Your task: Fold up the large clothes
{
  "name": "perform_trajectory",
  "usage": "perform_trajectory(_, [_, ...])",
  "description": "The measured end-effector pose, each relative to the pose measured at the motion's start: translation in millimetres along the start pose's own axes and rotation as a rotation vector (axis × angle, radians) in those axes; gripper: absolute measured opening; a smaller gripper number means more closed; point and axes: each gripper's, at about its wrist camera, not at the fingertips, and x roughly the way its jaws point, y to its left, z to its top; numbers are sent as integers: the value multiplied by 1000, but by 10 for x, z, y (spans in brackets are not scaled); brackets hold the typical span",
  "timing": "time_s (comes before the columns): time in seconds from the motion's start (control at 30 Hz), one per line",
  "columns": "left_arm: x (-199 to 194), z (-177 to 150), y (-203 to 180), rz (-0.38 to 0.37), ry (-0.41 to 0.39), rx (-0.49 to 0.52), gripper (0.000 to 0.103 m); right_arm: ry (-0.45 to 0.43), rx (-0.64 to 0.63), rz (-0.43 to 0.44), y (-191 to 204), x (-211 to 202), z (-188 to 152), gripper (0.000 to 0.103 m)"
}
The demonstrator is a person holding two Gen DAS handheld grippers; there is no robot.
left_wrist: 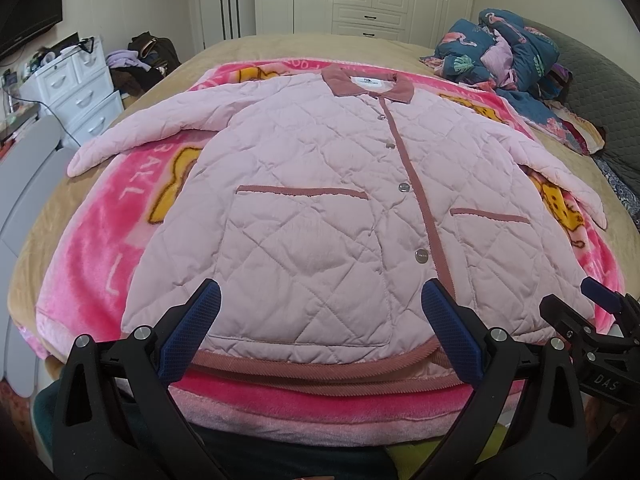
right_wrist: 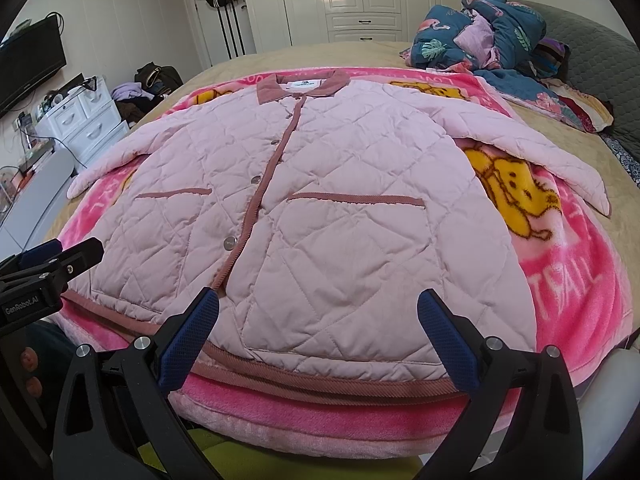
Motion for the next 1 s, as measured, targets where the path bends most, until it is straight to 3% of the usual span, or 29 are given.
perform_trajectory(0.63, [-10,9,-3,1,-4,5,94,4,4,7,-3,34,6,99])
perform_trajectory(1.0, [129,267,-11,9,-9,2,94,-3,-2,6,-26,126,215,99])
